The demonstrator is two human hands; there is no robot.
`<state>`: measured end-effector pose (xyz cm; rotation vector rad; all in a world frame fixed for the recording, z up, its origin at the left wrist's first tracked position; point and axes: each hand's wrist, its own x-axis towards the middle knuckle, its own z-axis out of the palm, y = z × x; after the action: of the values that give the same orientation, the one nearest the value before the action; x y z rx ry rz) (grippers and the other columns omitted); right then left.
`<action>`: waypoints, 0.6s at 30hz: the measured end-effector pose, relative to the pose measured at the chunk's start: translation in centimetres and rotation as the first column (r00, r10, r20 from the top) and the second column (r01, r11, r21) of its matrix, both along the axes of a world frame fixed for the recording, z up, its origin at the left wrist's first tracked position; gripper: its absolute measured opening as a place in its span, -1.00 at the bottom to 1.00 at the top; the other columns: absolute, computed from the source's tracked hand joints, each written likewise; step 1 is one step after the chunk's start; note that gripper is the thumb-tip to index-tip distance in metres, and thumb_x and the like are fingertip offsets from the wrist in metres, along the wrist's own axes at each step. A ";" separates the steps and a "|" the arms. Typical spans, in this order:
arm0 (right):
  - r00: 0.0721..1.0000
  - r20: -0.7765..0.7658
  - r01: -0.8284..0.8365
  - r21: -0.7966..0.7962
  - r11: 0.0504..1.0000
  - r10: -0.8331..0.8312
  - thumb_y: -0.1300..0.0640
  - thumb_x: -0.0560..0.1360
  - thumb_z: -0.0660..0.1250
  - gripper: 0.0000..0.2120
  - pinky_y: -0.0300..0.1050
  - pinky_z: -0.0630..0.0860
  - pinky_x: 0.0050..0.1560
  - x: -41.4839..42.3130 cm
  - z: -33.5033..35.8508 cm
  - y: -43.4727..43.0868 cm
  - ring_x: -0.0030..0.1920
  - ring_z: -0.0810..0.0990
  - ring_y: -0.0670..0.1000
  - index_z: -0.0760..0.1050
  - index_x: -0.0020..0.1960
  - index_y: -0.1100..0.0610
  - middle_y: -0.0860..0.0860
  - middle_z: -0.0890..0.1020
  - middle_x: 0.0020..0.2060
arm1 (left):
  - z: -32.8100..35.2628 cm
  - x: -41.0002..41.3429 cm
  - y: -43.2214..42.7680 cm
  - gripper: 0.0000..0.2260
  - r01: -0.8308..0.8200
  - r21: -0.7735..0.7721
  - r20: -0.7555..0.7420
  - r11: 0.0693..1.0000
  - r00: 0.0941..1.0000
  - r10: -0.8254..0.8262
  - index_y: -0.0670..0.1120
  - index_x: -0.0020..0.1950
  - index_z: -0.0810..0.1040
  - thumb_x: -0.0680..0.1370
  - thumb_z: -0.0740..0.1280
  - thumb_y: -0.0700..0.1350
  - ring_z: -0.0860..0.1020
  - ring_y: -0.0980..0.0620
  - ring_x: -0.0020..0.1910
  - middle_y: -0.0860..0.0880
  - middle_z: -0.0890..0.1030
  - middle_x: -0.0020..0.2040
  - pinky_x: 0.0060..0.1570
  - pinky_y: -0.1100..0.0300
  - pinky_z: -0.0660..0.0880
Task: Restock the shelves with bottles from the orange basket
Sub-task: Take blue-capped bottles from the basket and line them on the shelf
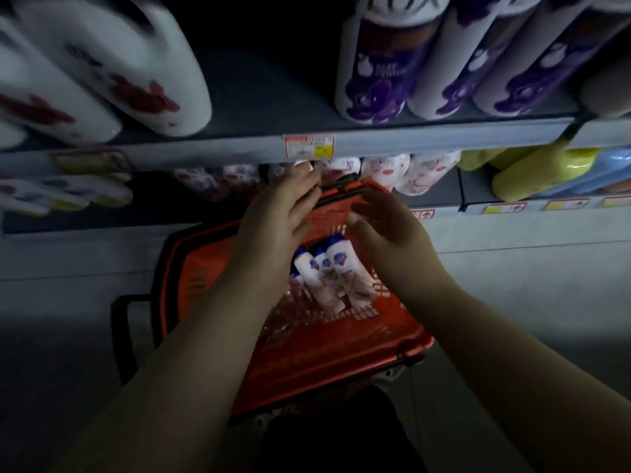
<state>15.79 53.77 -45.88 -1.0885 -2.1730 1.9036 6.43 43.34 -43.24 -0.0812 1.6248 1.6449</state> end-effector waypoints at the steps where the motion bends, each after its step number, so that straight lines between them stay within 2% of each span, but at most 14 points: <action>1: 1.000 0.029 -0.007 0.009 1.000 0.007 0.10 0.53 0.33 -0.58 -0.53 0.42 0.02 -0.1 -2.1 -0.1 0.18 0.53 -0.10 0.38 0.36 0.14 0.01 0.56 0.19 | -1.8 0.1 -0.2 -0.74 -0.004 -0.014 0.018 1.000 1.000 0.004 0.11 0.23 0.44 0.63 0.06 0.08 0.49 0.26 0.20 0.19 0.53 0.21 0.06 0.26 0.37; 3: 0.997 0.076 0.006 0.007 1.000 -0.007 0.11 0.53 0.34 -0.58 -0.53 0.43 -0.01 -0.1 -5.9 -0.4 0.13 0.54 -0.10 0.40 0.35 0.17 0.03 0.57 0.16 | -5.5 0.6 -0.6 -0.73 -0.006 -0.070 0.046 0.998 0.999 0.010 0.11 0.25 0.43 0.63 0.04 0.08 0.48 0.24 0.19 0.18 0.52 0.23 0.03 0.27 0.36; 6: 0.988 0.152 0.020 -0.011 1.000 -0.018 0.14 0.53 0.34 -0.64 -0.31 0.45 0.09 0.3 -11.2 -1.1 0.10 0.54 -0.10 0.44 0.29 0.18 -0.03 0.57 0.05 | -11.0 1.5 -1.7 -0.71 0.023 -0.147 0.108 0.989 0.994 -0.007 0.13 0.25 0.43 0.63 0.02 0.12 0.49 0.23 0.18 0.16 0.51 0.30 0.01 0.24 0.38; 8: 0.977 0.212 -0.022 -0.014 1.000 0.025 0.13 0.54 0.32 -0.68 -0.24 0.44 0.08 0.9 -14.5 -1.6 0.08 0.54 -0.10 0.46 0.27 0.15 -0.09 0.55 0.00 | -14.5 2.3 -2.6 -0.72 0.034 -0.193 0.144 0.981 0.990 -0.006 0.14 0.22 0.45 0.62 0.04 0.12 0.48 0.25 0.16 0.16 0.52 0.28 -0.03 0.23 0.39; 13: 0.908 0.394 -0.121 -0.076 0.990 0.141 0.00 0.53 0.30 -0.57 0.06 0.53 0.19 1.8 -22.6 -2.5 0.13 0.58 0.01 0.37 0.37 0.06 -0.03 0.58 0.14 | -22.6 3.7 -3.5 -0.82 -0.009 -0.283 0.212 0.959 0.975 0.072 0.12 0.03 0.51 0.64 0.11 0.03 0.52 0.28 0.02 0.18 0.58 0.06 -0.09 0.24 0.43; 16: 0.885 0.439 -0.108 -0.129 0.986 0.155 0.04 0.56 0.28 -0.60 0.07 0.55 0.16 1.8 -26.7 -2.9 0.08 0.56 -0.01 0.35 0.37 0.06 -0.09 0.52 0.01 | -26.3 4.0 -3.5 -0.78 -0.024 -0.302 0.249 0.953 0.963 0.104 0.06 -0.12 0.50 0.64 0.12 0.00 0.58 0.31 -0.24 0.21 0.63 -0.28 -0.21 0.25 0.43; 17: 0.875 0.457 -0.115 -0.126 0.985 0.160 0.05 0.57 0.27 -0.62 0.06 0.56 0.15 1.7 -27.9 -3.0 0.04 0.54 -0.04 0.35 0.36 0.07 -0.12 0.50 -0.06 | -27.7 4.3 -3.5 -0.78 -0.032 -0.283 0.275 0.958 0.955 0.114 0.04 -0.12 0.50 0.63 0.13 0.01 0.58 0.31 -0.30 0.22 0.63 -0.35 -0.24 0.25 0.42; 18: 0.872 0.466 -0.106 -0.121 0.987 0.151 0.03 0.57 0.27 -0.63 0.05 0.56 0.14 1.6 -29.4 -3.0 0.00 0.53 -0.05 0.35 0.35 0.07 -0.13 0.49 -0.09 | -28.9 4.3 -3.2 -0.80 -0.051 -0.301 0.295 0.952 0.945 0.144 0.02 -0.07 0.51 0.62 0.15 0.04 0.59 0.32 -0.31 0.23 0.65 -0.33 -0.24 0.26 0.41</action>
<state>17.37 50.76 -75.32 -1.6161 -2.4718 1.9702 10.74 40.09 -72.17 -0.5563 1.6190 1.3698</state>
